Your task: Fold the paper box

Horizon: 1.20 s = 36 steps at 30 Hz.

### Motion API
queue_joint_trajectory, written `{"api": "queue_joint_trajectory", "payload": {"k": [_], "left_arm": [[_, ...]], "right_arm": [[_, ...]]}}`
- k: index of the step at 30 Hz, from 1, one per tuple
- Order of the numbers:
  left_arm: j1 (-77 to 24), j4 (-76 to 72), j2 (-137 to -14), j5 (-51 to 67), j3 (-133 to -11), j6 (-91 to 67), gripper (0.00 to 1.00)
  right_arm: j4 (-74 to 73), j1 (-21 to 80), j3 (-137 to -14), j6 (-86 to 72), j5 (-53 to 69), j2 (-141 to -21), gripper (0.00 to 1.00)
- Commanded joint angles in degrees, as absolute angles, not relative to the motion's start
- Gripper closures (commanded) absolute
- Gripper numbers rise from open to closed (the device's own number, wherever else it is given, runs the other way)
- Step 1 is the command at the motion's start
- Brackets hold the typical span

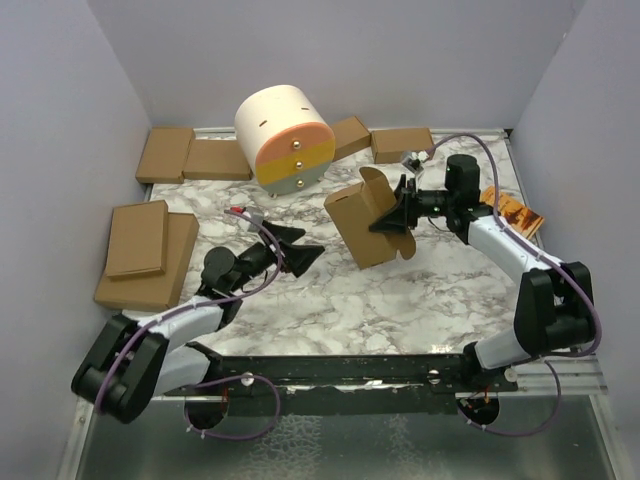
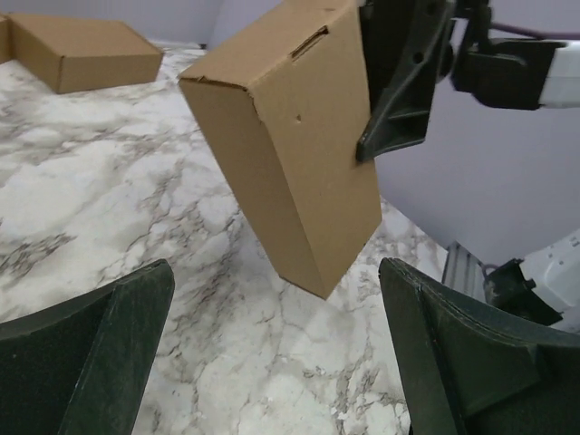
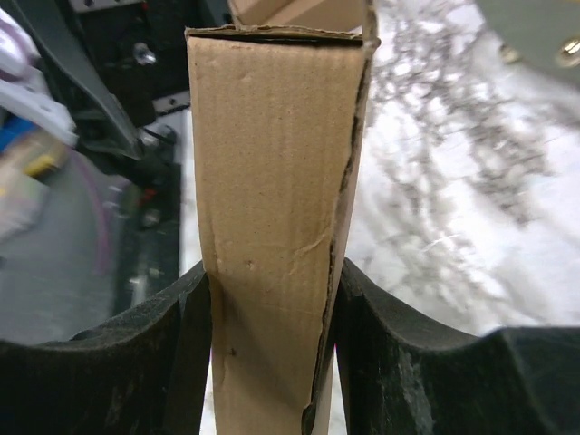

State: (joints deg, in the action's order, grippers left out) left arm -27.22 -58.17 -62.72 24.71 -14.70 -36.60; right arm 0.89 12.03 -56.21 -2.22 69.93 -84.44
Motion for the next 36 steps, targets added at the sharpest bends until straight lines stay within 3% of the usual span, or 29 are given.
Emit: {"api": "queue_joint_trajectory", "payload": {"k": [1, 6, 19, 26, 36], "left_arm": [[-26.2, -81.3, -72.6, 37.4, -17.5, -44.8, 0.01], [-26.5, -101.4, -86.6, 37.4, -19.2, -59.9, 0.01], [-35.1, -102.0, -96.8, 26.5, -27.7, -66.7, 0.01], [-36.8, -102.1, -100.3, 21.3, -30.0, -68.6, 0.01], [-37.4, -102.1, -102.1, 21.0, -34.6, -73.3, 0.19]], "right_arm": [[14.8, 9.5, -53.4, -26.5, 79.9, -86.4, 0.58], [27.7, 8.0, -50.4, -42.5, 81.9, -89.3, 0.58], [53.9, 7.5, -46.9, -70.8, 77.8, -93.9, 0.58], [58.0, 7.5, -46.3, -75.3, 76.3, -94.0, 0.58], [60.1, 7.5, -45.5, -77.1, 75.7, -94.8, 0.58]]}}
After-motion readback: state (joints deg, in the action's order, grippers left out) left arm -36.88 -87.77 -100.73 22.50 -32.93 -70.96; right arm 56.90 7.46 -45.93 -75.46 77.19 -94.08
